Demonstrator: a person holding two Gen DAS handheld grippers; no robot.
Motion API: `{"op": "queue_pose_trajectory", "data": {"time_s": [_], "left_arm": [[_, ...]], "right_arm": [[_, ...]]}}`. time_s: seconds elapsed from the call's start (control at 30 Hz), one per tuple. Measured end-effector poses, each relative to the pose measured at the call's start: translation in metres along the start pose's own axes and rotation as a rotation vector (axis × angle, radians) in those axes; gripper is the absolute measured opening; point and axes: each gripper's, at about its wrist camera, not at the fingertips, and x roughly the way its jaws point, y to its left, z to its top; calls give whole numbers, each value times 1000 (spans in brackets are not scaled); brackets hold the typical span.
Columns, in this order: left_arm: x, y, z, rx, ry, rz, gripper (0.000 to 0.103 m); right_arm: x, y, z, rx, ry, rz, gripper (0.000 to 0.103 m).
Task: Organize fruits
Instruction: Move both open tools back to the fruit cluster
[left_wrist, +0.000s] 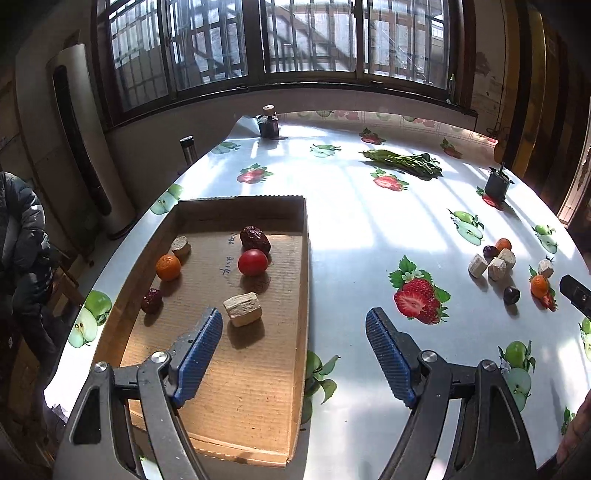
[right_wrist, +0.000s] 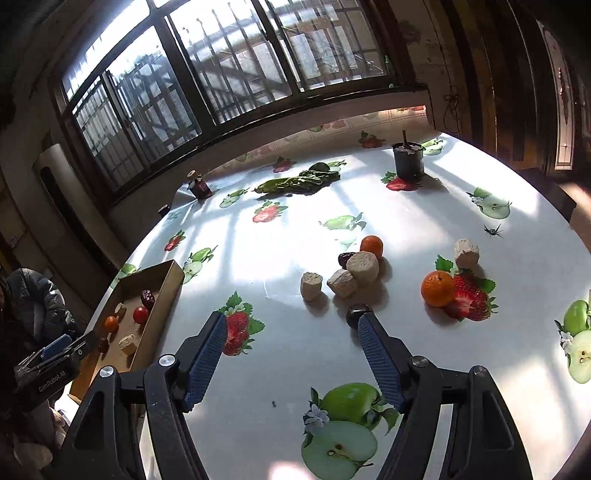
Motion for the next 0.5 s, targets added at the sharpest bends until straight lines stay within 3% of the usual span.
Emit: {"op": "queue_pose_trajectory", "data": {"time_s": [0.27, 0.4, 0.5], "left_arm": [[23, -67, 2, 98, 90, -214, 79], [41, -96, 22, 101, 91, -271, 79], [66, -121, 35, 110, 104, -305, 79]], "right_arm": [[-12, -98, 1, 128, 42, -165, 77], [-4, -114, 15, 89, 82, -229, 77], [14, -107, 23, 47, 127, -199, 77]]}}
